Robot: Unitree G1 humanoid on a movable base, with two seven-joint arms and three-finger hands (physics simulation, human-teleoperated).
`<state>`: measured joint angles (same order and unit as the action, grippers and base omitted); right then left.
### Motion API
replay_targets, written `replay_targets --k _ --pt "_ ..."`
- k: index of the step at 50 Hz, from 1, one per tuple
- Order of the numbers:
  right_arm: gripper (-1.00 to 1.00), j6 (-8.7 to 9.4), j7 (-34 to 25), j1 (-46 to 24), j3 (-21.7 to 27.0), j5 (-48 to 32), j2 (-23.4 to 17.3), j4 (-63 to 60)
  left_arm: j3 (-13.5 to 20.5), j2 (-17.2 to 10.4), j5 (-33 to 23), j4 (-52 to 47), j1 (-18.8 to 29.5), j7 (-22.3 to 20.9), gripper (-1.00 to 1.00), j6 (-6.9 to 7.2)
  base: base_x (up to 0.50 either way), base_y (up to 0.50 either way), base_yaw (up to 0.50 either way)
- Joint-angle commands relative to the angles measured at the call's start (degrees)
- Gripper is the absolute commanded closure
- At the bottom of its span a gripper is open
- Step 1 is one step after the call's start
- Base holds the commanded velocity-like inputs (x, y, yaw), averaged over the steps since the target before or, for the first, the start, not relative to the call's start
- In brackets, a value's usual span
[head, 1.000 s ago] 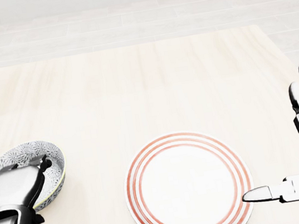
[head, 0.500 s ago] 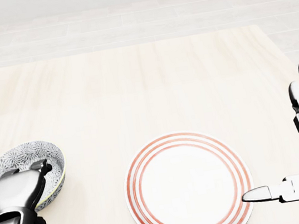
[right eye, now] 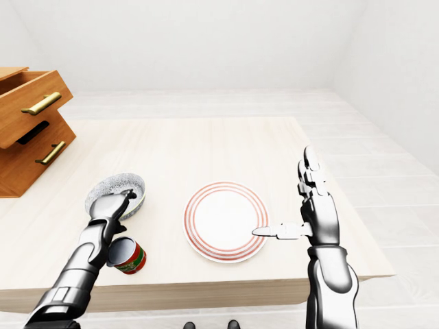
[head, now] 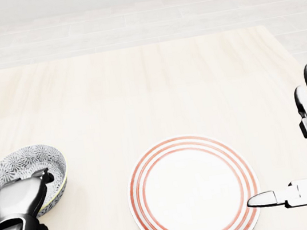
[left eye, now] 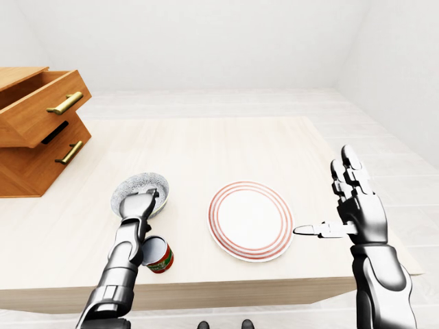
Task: Put the bowl on the plate.
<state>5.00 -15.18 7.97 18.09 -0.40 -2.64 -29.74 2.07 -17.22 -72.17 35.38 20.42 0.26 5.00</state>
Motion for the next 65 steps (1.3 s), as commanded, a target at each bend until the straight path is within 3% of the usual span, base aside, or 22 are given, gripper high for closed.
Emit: replay_targets --k 1,6,8,9,10,11,12,15,36,48,65 --pt "-1.00 0.00 0.1 0.0 -0.1 0.1 -0.1 0.3 -0.5 -0.5 1.2 4.4 1.5 2.2 -0.25 0.00 0.00 0.00 0.00" --pt "-1.00 0.00 0.2 -0.1 -0.1 0.1 -0.1 0.4 -0.7 -0.7 1.7 4.1 1.4 2.1 -0.24 0.00 0.00 0.00 0.00" --pt "-1.00 0.00 0.2 -0.1 -0.1 0.1 -0.1 0.1 -0.8 -0.8 1.8 4.2 1.4 2.1 -0.07 0.00 0.00 0.00 0.00" --pt "-1.00 0.00 0.1 0.0 -0.1 0.1 -0.1 0.0 -0.8 -0.8 1.8 4.1 1.4 2.0 0.18 0.00 0.00 0.00 0.00" --pt "-1.00 0.00 0.1 0.0 -0.1 0.1 -0.1 0.0 -0.8 -0.8 1.8 4.1 1.4 2.0 0.18 0.00 0.00 0.00 0.00" --pt "-1.00 0.00 0.1 0.1 -0.1 0.0 -0.1 -0.1 -0.8 -0.9 1.9 3.9 1.2 1.9 0.70 0.00 0.00 0.00 0.00" --pt "-1.00 0.00 0.1 0.1 -0.1 0.0 -0.1 -0.1 -0.8 -0.9 1.9 3.9 1.2 1.9 0.85 0.00 0.00 0.00 0.00" --pt "-1.00 0.00 0.1 0.0 -0.1 0.0 -0.1 0.0 -0.9 -0.9 1.9 3.4 1.0 1.7 1.00 0.00 0.00 0.00 0.00" --pt "-1.00 0.00 -0.1 0.3 0.1 0.1 0.0 -1.4 0.1 -1.6 -0.5 -6.3 -1.7 -0.7 1.00 0.00 0.00 0.00 0.00" --pt "-1.00 0.00 -0.6 0.2 1.3 0.7 -0.1 -3.8 2.5 -0.6 -1.5 -20.7 -2.7 -7.8 1.00 0.00 0.00 0.00 0.00" --pt "-1.00 0.00 -1.8 0.9 2.8 0.9 0.4 -6.2 3.5 1.4 -2.3 -31.3 -1.5 -13.9 1.00 0.00 0.00 0.00 0.00"
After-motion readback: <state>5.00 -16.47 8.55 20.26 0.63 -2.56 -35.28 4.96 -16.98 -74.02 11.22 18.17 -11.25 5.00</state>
